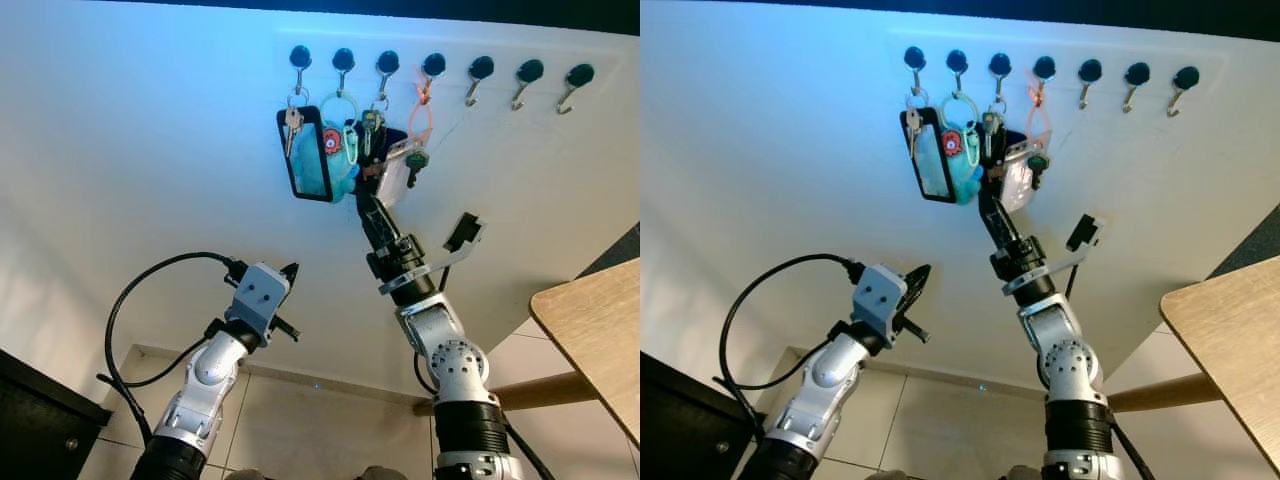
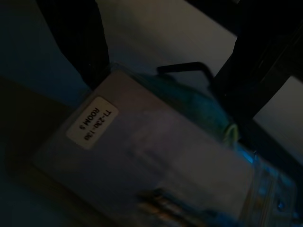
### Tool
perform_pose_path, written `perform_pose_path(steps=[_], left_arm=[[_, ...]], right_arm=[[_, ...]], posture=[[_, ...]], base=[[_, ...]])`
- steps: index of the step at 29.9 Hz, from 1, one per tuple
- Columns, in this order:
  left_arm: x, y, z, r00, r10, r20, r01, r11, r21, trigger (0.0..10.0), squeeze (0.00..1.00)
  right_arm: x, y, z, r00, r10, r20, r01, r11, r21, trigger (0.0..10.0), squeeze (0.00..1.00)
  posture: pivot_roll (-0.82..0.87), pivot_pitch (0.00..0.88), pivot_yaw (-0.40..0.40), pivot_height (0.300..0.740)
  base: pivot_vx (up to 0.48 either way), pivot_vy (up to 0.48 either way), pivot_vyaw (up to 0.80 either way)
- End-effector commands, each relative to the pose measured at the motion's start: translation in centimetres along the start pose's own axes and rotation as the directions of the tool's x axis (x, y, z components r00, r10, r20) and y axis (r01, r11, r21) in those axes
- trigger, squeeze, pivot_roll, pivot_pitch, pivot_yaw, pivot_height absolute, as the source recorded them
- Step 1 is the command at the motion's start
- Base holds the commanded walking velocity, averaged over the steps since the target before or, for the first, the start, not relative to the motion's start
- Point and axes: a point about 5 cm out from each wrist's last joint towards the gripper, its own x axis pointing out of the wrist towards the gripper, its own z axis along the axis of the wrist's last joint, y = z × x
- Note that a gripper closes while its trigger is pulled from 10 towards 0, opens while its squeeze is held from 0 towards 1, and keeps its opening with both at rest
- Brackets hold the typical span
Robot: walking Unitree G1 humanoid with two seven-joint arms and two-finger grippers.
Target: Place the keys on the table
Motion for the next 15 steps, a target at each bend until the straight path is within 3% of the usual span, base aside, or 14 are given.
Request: perform_pose_path(steps=[1, 10, 15], left_arm=[[-0.06, -0.16, -0.18, 1.0, 0.012, -0.013, -0.012, 1.0, -0.019, 10.0, 0.0], [-0.04, -0.21, -0.12, 1.0, 0.006, -0.012, -0.006, 1.0, -0.012, 10.0, 0.0], [-0.1, -0.34, -0.15, 1.0, 0.002, -0.013, -0.002, 1.0, -0.01, 10.0, 0.0]], right_arm=[[-0.22, 0.44, -0.74, 1.0, 0.024, 0.003, -0.024, 1.0, 0.02, 10.0, 0.0], [-0.45, 0.8, -0.77, 0.998, 0.056, -0.002, -0.056, 0.998, 0.006, 10.0, 0.0], [-1.07, 0.09, -0.72, 1.0, 0.003, 0.023, -0.003, 1.0, 0.002, 10.0, 0.0]], posture=[[0.04, 0.06, 0.008, 0.74], [0.04, 0.063, 0.008, 0.74], [0.04, 0.064, 0.007, 0.74]], base=[[0.0, 0.0, 0.0], [0.0, 0.0, 0.0], [0.0, 0.0, 0.0]])
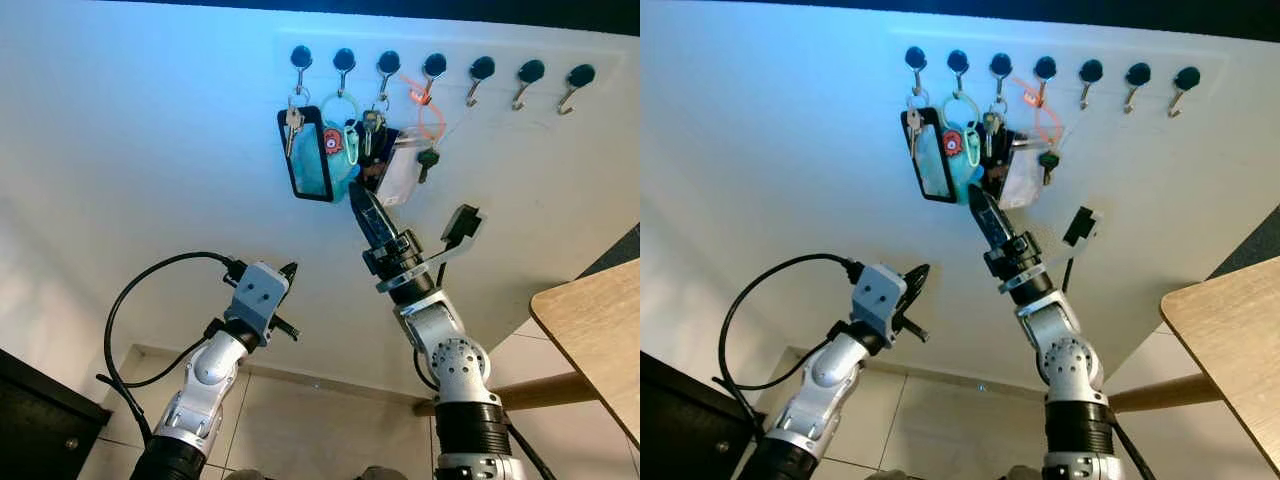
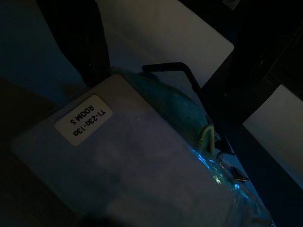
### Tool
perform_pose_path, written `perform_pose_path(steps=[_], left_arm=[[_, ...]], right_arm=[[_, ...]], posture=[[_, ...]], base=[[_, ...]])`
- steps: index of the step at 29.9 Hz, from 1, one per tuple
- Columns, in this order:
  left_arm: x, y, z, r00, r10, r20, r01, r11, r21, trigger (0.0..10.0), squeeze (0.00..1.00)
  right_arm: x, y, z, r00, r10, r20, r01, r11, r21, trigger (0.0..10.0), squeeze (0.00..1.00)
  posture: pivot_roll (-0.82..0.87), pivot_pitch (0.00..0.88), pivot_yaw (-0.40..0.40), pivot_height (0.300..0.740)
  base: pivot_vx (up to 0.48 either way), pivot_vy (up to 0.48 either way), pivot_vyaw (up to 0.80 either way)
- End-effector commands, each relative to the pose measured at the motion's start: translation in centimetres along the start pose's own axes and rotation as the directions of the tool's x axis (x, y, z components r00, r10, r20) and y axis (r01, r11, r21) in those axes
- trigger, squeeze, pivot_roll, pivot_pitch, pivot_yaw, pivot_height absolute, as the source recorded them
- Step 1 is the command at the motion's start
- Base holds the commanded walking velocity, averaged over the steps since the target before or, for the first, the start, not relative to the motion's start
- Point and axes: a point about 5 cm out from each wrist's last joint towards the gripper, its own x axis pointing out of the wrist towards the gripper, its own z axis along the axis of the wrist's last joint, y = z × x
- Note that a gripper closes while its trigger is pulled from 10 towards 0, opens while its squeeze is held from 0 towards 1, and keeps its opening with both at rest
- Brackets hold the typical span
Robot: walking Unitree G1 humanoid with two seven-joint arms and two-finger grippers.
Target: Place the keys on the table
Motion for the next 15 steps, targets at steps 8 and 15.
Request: perform_pose_path(steps=[8, 15], left_arm=[[-0.2, -0.6, -0.2, 1.0, -0.017, -0.012, 0.017, 1.0, -0.003, 10.0, 0.0], [-0.1, -0.8, -0.2, 1.0, -0.023, -0.011, 0.023, 1.0, -0.005, 10.0, 0.0]], right_arm=[[-2.5, -1.6, -0.9, 0.988, -0.133, 0.075, 0.128, 0.99, 0.063, 10.0, 0.0], [-2.8, -1.4, -0.2, 0.985, -0.117, 0.125, 0.102, 0.987, 0.121, 10.0, 0.0]], posture=[[0.04, 0.067, 0.009, 0.74], [0.03, 0.066, 0.011, 0.74]], base=[[0.0, 0.0, 0.0], [0.0, 0.0, 0.0]])
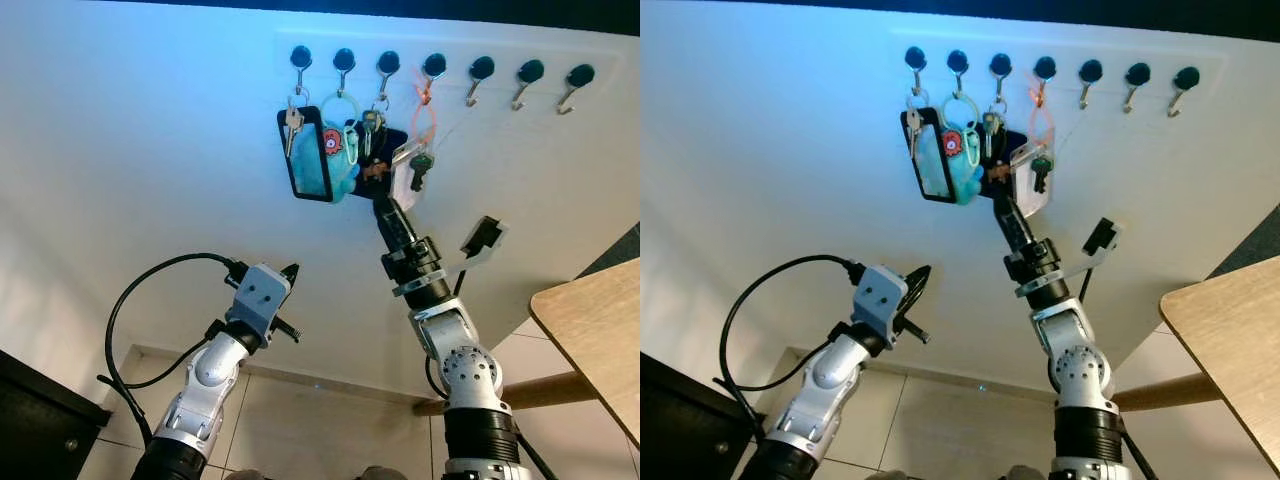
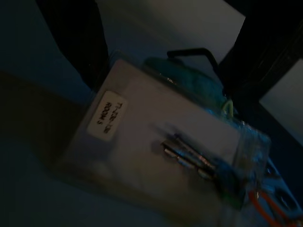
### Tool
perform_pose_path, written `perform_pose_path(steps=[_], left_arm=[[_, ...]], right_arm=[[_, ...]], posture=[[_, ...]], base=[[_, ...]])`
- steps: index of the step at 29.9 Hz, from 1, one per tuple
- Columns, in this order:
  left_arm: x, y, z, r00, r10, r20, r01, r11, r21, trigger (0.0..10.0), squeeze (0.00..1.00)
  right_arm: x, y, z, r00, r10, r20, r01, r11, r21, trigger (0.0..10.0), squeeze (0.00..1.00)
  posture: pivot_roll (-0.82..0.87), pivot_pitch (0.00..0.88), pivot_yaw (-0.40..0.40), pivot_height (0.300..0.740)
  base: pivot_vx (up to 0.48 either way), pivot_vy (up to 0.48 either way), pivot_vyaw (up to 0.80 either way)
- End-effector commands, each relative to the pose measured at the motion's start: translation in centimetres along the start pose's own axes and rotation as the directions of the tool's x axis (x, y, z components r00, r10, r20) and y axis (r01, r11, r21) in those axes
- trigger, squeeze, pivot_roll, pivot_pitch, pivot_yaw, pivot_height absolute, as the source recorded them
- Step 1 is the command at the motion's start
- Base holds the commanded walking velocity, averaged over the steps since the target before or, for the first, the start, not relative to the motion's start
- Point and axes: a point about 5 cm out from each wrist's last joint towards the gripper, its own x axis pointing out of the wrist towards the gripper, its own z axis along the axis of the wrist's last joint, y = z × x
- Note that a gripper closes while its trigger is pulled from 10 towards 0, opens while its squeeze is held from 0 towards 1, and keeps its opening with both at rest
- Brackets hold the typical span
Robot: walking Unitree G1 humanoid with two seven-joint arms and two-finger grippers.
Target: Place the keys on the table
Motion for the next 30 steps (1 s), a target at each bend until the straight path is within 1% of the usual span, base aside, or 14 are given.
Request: perform_pose_path(steps=[1, 12, 13, 14, 15, 16, 17, 18, 19, 21, 22, 28, 29, 30], left_arm=[[-0.05, -0.51, -0.16, 1.0, -0.014, -0.011, 0.014, 1.0, -0.004, 10.0, 0.0], [-0.07, -0.48, -0.16, 1.0, -0.015, -0.01, 0.015, 1.0, 0.001, 10.0, 0.0], [-0.07, -0.49, -0.16, 1.0, -0.014, -0.011, 0.014, 1.0, 0.002, 10.0, 0.0], [-0.06, -0.5, -0.16, 1.0, -0.013, -0.011, 0.013, 1.0, 0.002, 10.0, 0.0], [-0.06, -0.5, -0.16, 1.0, -0.013, -0.011, 0.013, 1.0, 0.002, 10.0, 0.0], [-0.06, -0.52, -0.15, 1.0, -0.012, -0.011, 0.012, 1.0, 0.002, 10.0, 0.0], [-0.06, -0.52, -0.15, 1.0, -0.012, -0.011, 0.012, 1.0, 0.002, 10.0, 0.0], [-0.06, -0.54, -0.15, 1.0, -0.012, -0.011, 0.012, 1.0, 0.002, 10.0, 0.0], [-0.06, -0.54, -0.15, 1.0, -0.012, -0.011, 0.012, 1.0, 0.002, 10.0, 0.0], [-0.05, -0.55, -0.14, 1.0, -0.013, -0.011, 0.013, 1.0, 0.003, 10.0, 0.0], [-0.04, -0.56, -0.14, 1.0, -0.013, -0.01, 0.013, 1.0, 0.004, 10.0, 0.0], [-0.02, -0.65, -0.19, 1.0, -0.016, -0.011, 0.016, 1.0, 0.006, 10.0, 0.0], [-0.01, -0.69, -0.19, 1.0, -0.016, -0.011, 0.017, 1.0, 0.006, 10.0, 0.0], [0.0, -0.72, -0.18, 1.0, -0.017, -0.011, 0.017, 1.0, 0.007, 10.0, 0.0]], right_arm=[[-1.12, -0.14, -1.72, 0.999, -0.029, 0.019, 0.027, 0.995, 0.098, 10.0, 0.0], [-1.0, -0.13, -1.35, 0.998, -0.022, 0.054, 0.015, 0.992, 0.122, 10.0, 0.0], [-0.99, -0.16, -1.27, 0.998, -0.022, 0.062, 0.014, 0.992, 0.129, 9.3, 0.0], [-0.97, -0.16, -1.19, 0.997, -0.021, 0.069, 0.011, 0.991, 0.136, 6.8, 0.0], [-0.97, -0.16, -1.19, 0.997, -0.021, 0.069, 0.011, 0.991, 0.136, 6.8, 0.0], [-0.97, -0.17, -1.1, 0.997, -0.02, 0.074, 0.01, 0.99, 0.141, 3.8, 0.0], [-0.97, -0.17, -1.1, 0.997, -0.02, 0.074, 0.01, 0.99, 0.141, 3.8, 0.0], [-0.95, -0.14, -1.02, 0.997, -0.018, 0.08, 0.006, 0.989, 0.146, 0.0, 0.0], [-0.93, -0.12, -0.97, 0.996, -0.016, 0.082, 0.003, 0.989, 0.149, 0.0, 0.0], [-0.9, -0.06, -0.93, 0.997, -0.014, 0.082, 0.002, 0.989, 0.147, 0.9, 0.0], [-0.9, -0.05, -0.93, 0.997, -0.016, 0.078, 0.005, 0.99, 0.14, 10.0, 0.0], [-0.9, 0.04, -0.96, 0.997, -0.011, 0.076, 0.001, 0.99, 0.139, 10.0, 0.0], [-0.92, 0.05, -0.96, 0.997, -0.011, 0.077, -0.001, 0.99, 0.142, 8.2, 0.0], [-0.94, 0.06, -0.96, 0.997, -0.01, 0.078, -0.002, 0.99, 0.144, 4.5, 0.0]], posture=[[0.03, 0.066, 0.011, 0.74], [0.03, 0.065, 0.007, 0.74], [0.04, 0.065, 0.005, 0.74], [0.04, 0.065, 0.005, 0.74], [0.04, 0.065, 0.005, 0.74], [0.03, 0.065, 0.005, 0.74], [0.03, 0.065, 0.005, 0.74], [0.03, 0.065, 0.005, 0.74], [0.03, 0.065, 0.005, 0.74], [0.03, 0.065, 0.005, 0.74], [0.03, 0.065, 0.005, 0.74], [0.03, 0.065, 0.005, 0.74], [0.03, 0.065, 0.005, 0.74], [0.03, 0.065, 0.005, 0.74]], base=[[0.0, 0.0, 0.0], [0.0, 0.0, 0.0], [0.0, 0.0, 0.0], [0.0, 0.0, 0.0], [0.0, 0.0, 0.0], [0.0, 0.0, 0.0], [0.0, 0.0, 0.0], [0.0, 0.0, 0.0], [0.0, 0.0, 0.0], [0.0, 0.0, 0.0], [0.0, 0.0, 0.0], [0.0, 0.0, 0.0], [0.0, 0.0, 0.0], [0.0, 0.0, 0.0]])
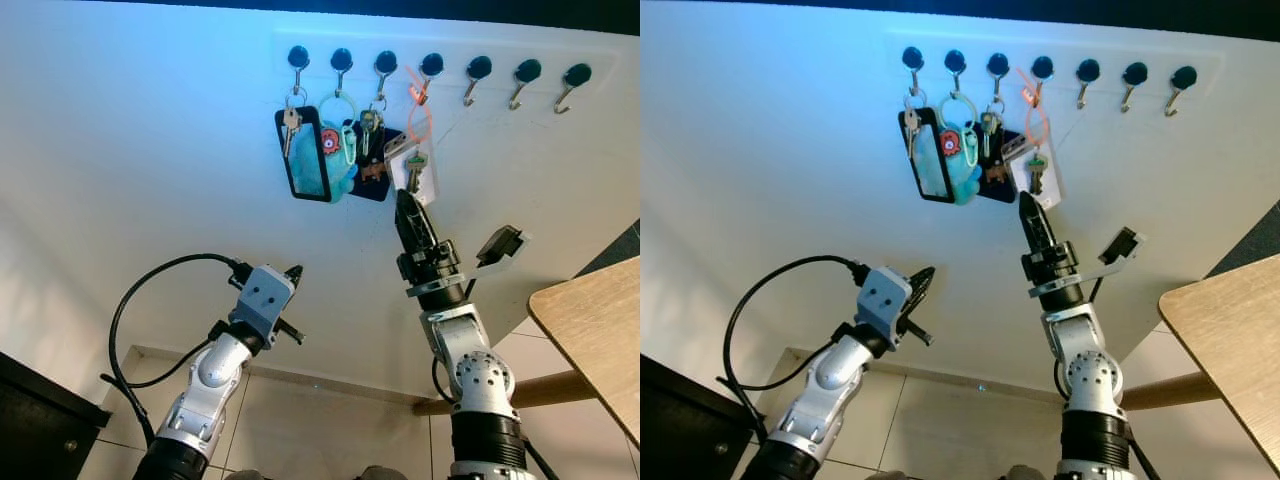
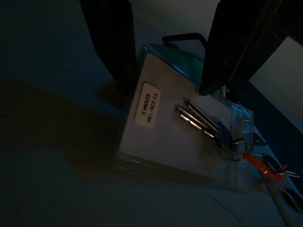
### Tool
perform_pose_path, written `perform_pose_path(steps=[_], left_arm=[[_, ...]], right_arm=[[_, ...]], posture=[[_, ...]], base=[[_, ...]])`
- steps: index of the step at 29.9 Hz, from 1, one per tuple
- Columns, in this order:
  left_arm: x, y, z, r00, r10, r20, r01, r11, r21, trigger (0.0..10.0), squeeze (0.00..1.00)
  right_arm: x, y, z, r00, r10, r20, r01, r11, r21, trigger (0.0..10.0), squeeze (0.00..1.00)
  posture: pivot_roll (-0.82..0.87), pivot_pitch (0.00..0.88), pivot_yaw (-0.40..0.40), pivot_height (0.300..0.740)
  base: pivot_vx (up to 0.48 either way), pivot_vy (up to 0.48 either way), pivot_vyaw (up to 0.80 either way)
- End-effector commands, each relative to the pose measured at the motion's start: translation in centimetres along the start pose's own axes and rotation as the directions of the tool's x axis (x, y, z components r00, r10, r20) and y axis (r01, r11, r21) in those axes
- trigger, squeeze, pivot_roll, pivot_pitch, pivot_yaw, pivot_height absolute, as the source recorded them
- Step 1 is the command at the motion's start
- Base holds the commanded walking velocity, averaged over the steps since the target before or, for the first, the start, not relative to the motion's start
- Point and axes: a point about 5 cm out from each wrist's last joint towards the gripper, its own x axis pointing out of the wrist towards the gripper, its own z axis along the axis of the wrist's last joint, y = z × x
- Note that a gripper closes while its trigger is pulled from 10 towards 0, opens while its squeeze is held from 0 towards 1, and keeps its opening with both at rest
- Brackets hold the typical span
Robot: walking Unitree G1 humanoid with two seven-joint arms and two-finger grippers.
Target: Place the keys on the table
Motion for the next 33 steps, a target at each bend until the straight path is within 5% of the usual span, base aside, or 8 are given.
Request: perform_pose_path(steps=[1, 4, 10, 11, 26, 28, 29, 33], left_arm=[[-0.09, -0.35, -0.21, 1.0, -0.004, -0.012, 0.004, 1.0, 0.004, 10.0, 0.0], [-0.13, -0.35, -0.22, 1.0, -0.005, -0.012, 0.005, 1.0, 0.005, 10.0, 0.0], [-0.17, -0.34, -0.24, 1.0, -0.005, -0.013, 0.005, 1.0, 0.007, 10.0, 0.0], [-0.2, -0.32, -0.25, 1.0, -0.005, -0.014, 0.005, 1.0, 0.008, 10.0, 0.0], [-0.13, -0.47, -0.24, 1.0, -0.005, -0.013, 0.005, 1.0, 0.006, 10.0, 0.0], [-0.13, -0.49, -0.24, 1.0, -0.006, -0.013, 0.006, 1.0, 0.006, 10.0, 0.0], [-0.16, -0.5, -0.27, 1.0, -0.006, -0.013, 0.006, 1.0, 0.006, 10.0, 0.0], [-0.16, -0.51, -0.27, 1.0, -0.004, -0.012, 0.005, 1.0, 0.006, 10.0, 0.0]], right_arm=[[-0.73, 0.03, -1.84, 1.0, -0.017, 0.015, 0.016, 0.996, 0.082, 4.5, 0.0], [-0.74, 0.08, -1.95, 1.0, -0.016, 0.011, 0.015, 0.997, 0.082, 10.0, 0.0], [-0.73, 0.13, -2.01, 1.0, -0.011, 0.011, 0.01, 0.996, 0.083, 10.0, 0.0], [-0.7, 0.2, -2.05, 1.0, -0.005, 0.015, 0.003, 0.996, 0.09, 4.3, 0.0], [-0.84, 0.35, -2.34, 1.0, 0.001, -0.009, 0.0, 0.997, 0.079, 10.0, 0.0], [-0.84, 0.43, -2.35, 1.0, 0.01, -0.009, -0.009, 0.996, 0.083, 9.2, 0.0], [-0.85, 0.55, -2.43, 1.0, 0.021, -0.011, -0.02, 0.996, 0.088, 1.1, 0.0], [-0.76, 0.54, -2.59, 1.0, 0.013, -0.025, -0.011, 0.997, 0.074, 10.0, 0.0]], posture=[[0.03, 0.065, 0.005, 0.74], [0.03, 0.067, 0.004, 0.74], [0.03, 0.067, 0.004, 0.74], [0.03, 0.067, 0.004, 0.74], [0.03, 0.065, 0.002, 0.74], [0.03, 0.063, 0.001, 0.74], [0.03, 0.061, 0.0, 0.74], [0.03, 0.06, -0.002, 0.74]], base=[[0.0, 0.0, 0.0], [0.0, 0.0, 0.0], [0.0, 0.0, 0.0], [0.0, 0.0, 0.0], [0.0, 0.0, 0.0], [0.0, 0.0, 0.0], [0.0, 0.0, 0.0], [0.0, 0.0, 0.0]])
